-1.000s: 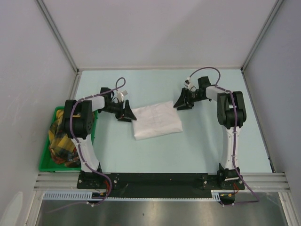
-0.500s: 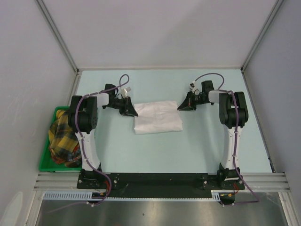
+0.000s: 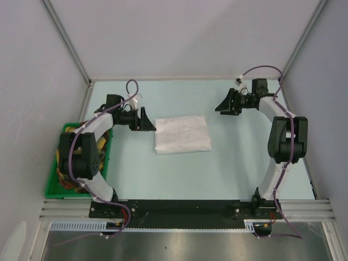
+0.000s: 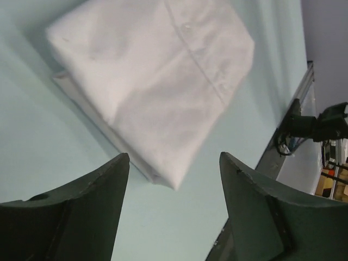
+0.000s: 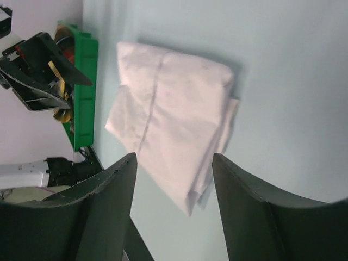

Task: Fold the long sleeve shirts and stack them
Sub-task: Fold the shirt

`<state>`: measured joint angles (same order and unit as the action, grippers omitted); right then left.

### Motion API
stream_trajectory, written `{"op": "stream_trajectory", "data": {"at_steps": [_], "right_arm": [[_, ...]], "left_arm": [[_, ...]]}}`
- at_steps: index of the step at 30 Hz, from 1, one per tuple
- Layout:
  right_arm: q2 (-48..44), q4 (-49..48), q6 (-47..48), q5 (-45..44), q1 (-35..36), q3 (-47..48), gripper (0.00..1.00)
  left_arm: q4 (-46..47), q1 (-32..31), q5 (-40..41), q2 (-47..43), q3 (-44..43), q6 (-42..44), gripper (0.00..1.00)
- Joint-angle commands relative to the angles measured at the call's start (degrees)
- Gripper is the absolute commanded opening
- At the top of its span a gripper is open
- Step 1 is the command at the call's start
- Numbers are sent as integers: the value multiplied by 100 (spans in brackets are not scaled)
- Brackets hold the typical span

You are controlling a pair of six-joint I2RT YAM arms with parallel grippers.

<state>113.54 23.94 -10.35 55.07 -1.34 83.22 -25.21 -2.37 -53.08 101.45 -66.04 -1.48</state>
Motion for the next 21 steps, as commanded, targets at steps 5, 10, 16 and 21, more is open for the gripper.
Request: {"op": "stream_trajectory", "data": {"at_steps": [5, 10, 16, 21], "right_arm": [[-921, 138, 226, 970, 1320, -1148, 62], [-483, -703, -194, 1102, 1848, -1370, 61], [572, -655, -205, 1164, 1508, -1378, 62], [1144, 258, 805, 857, 1093, -1177, 83]], "left_arm": [[892, -1177, -835, -1224, 1531, -1097, 73], [2475, -1415, -616, -558, 1682, -2486, 73], [2881, -1187, -317, 340, 1839, -2393, 77], [1820, -801, -150, 762, 1902, -1436, 88]]}}
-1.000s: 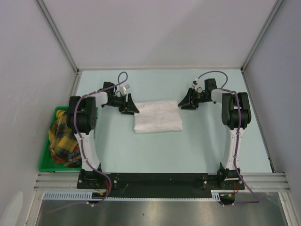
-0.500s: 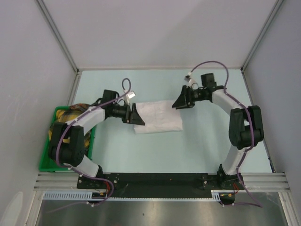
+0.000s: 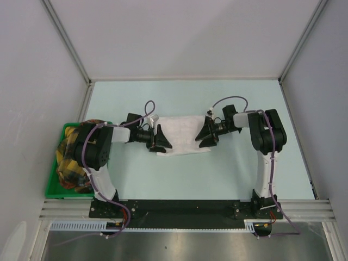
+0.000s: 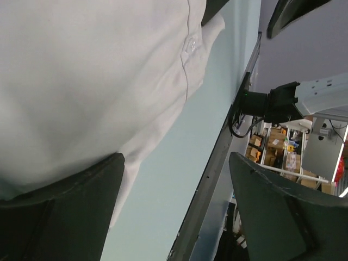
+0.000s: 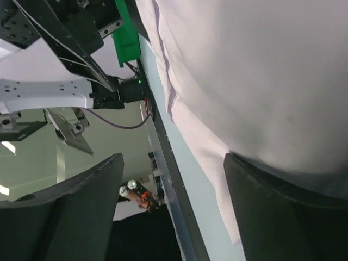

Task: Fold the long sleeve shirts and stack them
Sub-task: Fold the shirt

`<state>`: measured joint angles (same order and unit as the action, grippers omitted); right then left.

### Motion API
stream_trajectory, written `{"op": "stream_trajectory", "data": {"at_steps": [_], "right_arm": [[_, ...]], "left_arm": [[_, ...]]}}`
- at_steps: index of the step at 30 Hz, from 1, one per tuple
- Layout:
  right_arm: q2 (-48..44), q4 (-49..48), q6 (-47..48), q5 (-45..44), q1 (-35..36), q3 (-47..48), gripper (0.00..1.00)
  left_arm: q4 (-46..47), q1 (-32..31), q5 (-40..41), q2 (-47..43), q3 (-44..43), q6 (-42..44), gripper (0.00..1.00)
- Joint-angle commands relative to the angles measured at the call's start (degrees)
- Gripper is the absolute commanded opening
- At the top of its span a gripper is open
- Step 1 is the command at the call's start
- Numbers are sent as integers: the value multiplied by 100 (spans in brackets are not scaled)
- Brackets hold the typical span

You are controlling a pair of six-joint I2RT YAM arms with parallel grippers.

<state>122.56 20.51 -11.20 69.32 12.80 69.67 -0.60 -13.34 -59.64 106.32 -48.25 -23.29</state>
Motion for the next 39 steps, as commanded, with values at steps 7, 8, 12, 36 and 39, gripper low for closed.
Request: {"op": "stream_trajectory", "data": {"at_steps": [7, 8, 12, 36, 39], "right_arm": [[-1057, 2044, 1657, -376, -427, 486, 100], [-1390, 1984, 1404, -349, -358, 469, 100], [-1709, 775, 334, -191, 222, 232, 100], [-1454, -874, -1722, -181, -129, 303, 100], [-1157, -3023, -3061, -472, 310, 20, 100]], "left_arm": [[-2110, 368, -145, -1331, -175, 2011, 99], [-2189, 281, -171, -1568, -211, 2021, 100], [-1963, -290, -233, -1730, -369, 1575, 99], [-937, -62, -41, -1703, -202, 645, 99], [523, -615, 521, -1256, -368, -463, 99]]}}
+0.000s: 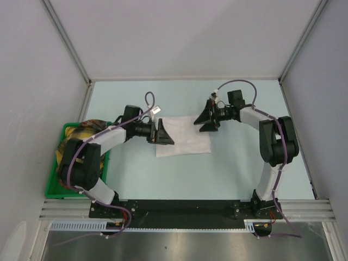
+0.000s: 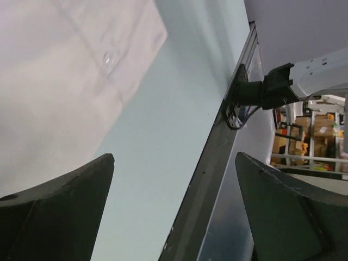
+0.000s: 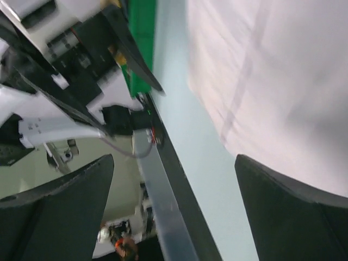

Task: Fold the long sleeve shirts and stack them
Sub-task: Fold the shirt

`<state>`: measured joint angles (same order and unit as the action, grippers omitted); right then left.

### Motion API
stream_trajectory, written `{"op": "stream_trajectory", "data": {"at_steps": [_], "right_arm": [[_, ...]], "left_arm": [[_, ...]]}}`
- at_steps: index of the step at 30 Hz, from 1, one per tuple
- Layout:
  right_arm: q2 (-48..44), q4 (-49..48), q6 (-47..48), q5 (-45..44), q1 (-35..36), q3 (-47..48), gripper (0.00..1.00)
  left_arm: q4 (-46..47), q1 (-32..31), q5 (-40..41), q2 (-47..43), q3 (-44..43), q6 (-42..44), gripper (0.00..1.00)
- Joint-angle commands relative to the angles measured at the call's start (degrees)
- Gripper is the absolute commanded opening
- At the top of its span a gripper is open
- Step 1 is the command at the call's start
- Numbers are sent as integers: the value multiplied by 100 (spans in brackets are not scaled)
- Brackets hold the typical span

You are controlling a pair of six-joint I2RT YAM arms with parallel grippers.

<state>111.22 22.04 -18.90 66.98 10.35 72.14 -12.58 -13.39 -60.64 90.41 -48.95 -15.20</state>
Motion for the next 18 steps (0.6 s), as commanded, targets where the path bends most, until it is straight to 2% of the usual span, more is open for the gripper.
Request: {"op": "stream_trajectory", "data": {"at_steps": [1, 2, 5, 7, 9, 13, 15, 16, 18], "right_arm": [[144, -3415, -2407, -255, 634, -174, 100], [302, -3669, -2469, -325, 748, -61, 100], [952, -3909, -2435, -501, 732, 19, 100], [1348, -3717, -2164, -589, 557, 28, 100], [1481, -3130, -1839, -616, 329, 2, 100], [1246, -919, -207, -730, -129, 230, 100], [1113, -361, 148, -765, -400, 588, 100], [1052, 181, 454, -713, -437, 800, 100], [1016, 510, 553, -529, -455, 1143, 100]], "left_arm": [[2115, -656, 789, 781, -378, -1492, 100], [2293, -665, 921, 1003, -457, -1886, 99], [2901, -508, 1317, 1698, -563, -2328, 99], [3007, -306, 1370, 1979, -519, -2461, 99], [2911, -69, 1301, 2033, -258, -2409, 99], [1304, 511, 1142, 1569, 183, -1305, 100], [472, 837, 1029, 1138, 228, -881, 99], [215, 864, 1011, 997, 123, -375, 99], [-60, 777, 651, 645, -245, -89, 99]]}}
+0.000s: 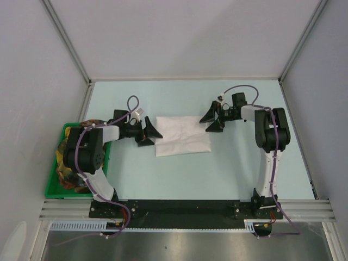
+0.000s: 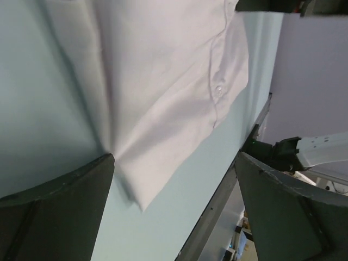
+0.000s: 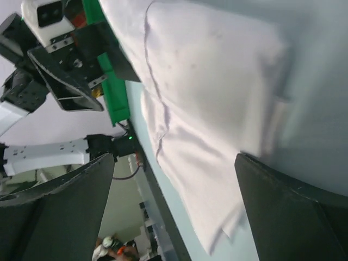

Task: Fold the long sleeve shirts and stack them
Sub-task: Fold the shirt

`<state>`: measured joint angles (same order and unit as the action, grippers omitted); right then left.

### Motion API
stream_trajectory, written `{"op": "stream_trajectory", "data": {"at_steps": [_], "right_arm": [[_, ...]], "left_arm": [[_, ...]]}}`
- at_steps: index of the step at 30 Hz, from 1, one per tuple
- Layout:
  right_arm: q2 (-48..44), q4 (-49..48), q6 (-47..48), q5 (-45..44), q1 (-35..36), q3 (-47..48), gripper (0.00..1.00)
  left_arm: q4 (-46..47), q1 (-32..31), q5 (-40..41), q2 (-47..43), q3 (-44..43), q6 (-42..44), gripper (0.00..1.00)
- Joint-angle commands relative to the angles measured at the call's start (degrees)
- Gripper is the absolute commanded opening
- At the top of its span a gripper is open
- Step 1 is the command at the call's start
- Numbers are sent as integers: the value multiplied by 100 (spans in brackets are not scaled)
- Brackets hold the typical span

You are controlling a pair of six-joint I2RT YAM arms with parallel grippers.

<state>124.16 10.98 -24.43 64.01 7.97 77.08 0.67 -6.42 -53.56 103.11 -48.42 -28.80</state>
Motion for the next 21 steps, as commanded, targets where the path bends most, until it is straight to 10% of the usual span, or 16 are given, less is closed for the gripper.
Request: {"op": "stream_trajectory", "data": {"at_steps": [1, 10, 21], "right_arm": [[-330, 1565, 924, -179, -138, 894, 100], [266, -1552, -1379, -257, 627, 1151, 100], [1252, -704, -485, -882, 135, 1652, 100]], "left_arm": [[-1394, 18, -154, -678, -447, 1332, 99], [-682, -668, 416, 891, -2521, 771, 99], [-1148, 192, 1260, 1608, -2497, 963, 99]]}}
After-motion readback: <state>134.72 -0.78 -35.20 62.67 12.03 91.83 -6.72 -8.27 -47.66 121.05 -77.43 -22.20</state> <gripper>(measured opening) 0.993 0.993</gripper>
